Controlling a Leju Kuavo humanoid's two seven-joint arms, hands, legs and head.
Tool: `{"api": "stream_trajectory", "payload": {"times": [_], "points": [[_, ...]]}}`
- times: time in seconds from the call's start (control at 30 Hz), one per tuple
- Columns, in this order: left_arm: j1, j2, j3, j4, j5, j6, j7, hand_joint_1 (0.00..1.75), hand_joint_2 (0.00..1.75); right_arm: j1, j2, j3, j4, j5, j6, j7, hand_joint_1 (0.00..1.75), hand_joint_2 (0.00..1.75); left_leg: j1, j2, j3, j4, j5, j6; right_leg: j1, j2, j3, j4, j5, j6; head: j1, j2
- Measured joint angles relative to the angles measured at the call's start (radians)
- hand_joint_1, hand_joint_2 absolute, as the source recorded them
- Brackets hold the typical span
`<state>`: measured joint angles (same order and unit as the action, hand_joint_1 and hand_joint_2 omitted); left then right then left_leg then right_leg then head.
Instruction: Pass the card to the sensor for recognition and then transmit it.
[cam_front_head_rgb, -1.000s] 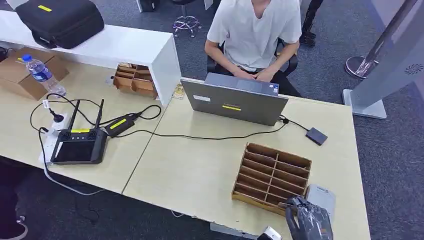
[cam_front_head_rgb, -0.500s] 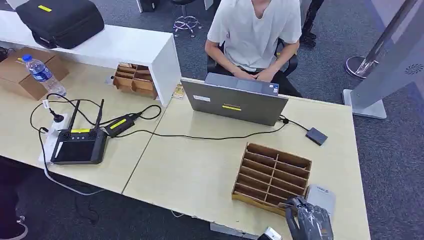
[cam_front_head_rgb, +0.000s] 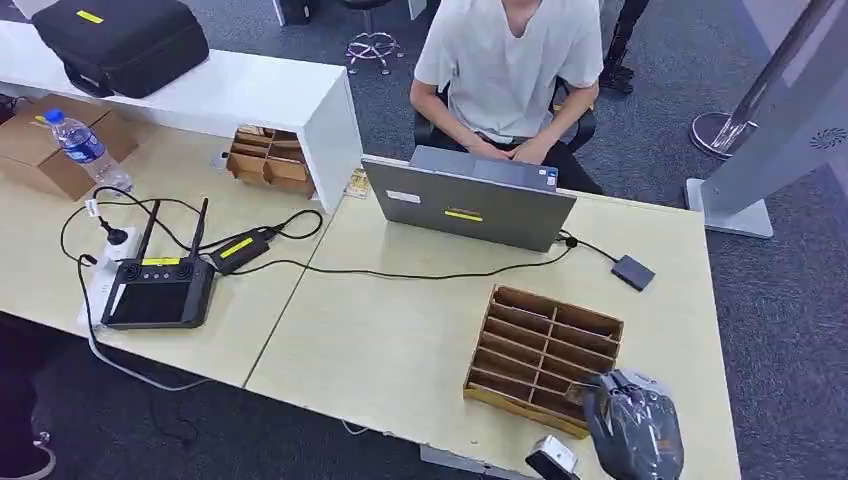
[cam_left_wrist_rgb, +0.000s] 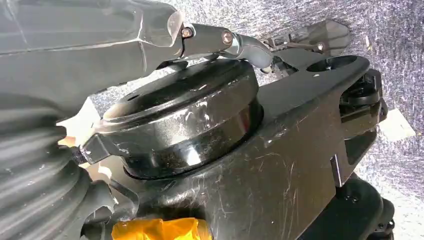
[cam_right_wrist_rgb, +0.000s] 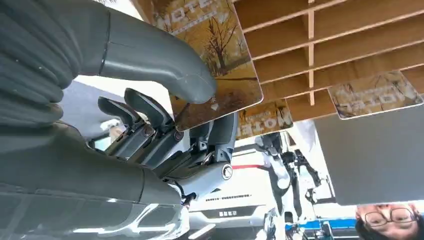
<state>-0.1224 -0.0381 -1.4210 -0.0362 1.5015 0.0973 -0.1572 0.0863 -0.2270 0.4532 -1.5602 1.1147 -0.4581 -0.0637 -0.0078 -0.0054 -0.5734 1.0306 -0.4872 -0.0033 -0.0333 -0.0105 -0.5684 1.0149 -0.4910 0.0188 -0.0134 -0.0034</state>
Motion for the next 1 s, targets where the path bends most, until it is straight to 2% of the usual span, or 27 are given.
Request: {"api": "stream_trajectory", "payload": {"times": [0.23, 0.5, 1.0], "points": [[0.000, 0.000, 0.000, 0.000, -0.015, 0.000, 0.007, 0.00, 1.75, -0.019, 0.017, -0.025, 0.000, -0.005, 0.014, -0.027, 1.75, 1.75, 0.000, 0.000, 0.000, 0.000, 0.000, 0.000, 0.000, 0.000, 0.000, 0.000, 0.000, 0.000, 0.000, 0.000], [-0.002, 0.000, 0.000, 0.000, -0.036, -0.001, 0.011, 0.00, 1.75, -0.093, 0.028, -0.060, 0.000, -0.018, 0.041, -0.050, 1.75, 1.75, 0.000, 0.000, 0.000, 0.000, 0.000, 0.000, 0.000, 0.000, 0.000, 0.000, 0.001, 0.000, 0.000, 0.000], [-0.004, -0.001, -0.001, -0.001, -0.052, -0.002, 0.020, 0.00, 1.75, -0.173, 0.038, -0.076, 0.000, -0.032, 0.073, -0.068, 1.75, 1.75, 0.000, 0.000, 0.000, 0.000, 0.000, 0.000, 0.000, 0.000, 0.000, 0.000, 0.000, 0.000, 0.000, 0.000]]}}
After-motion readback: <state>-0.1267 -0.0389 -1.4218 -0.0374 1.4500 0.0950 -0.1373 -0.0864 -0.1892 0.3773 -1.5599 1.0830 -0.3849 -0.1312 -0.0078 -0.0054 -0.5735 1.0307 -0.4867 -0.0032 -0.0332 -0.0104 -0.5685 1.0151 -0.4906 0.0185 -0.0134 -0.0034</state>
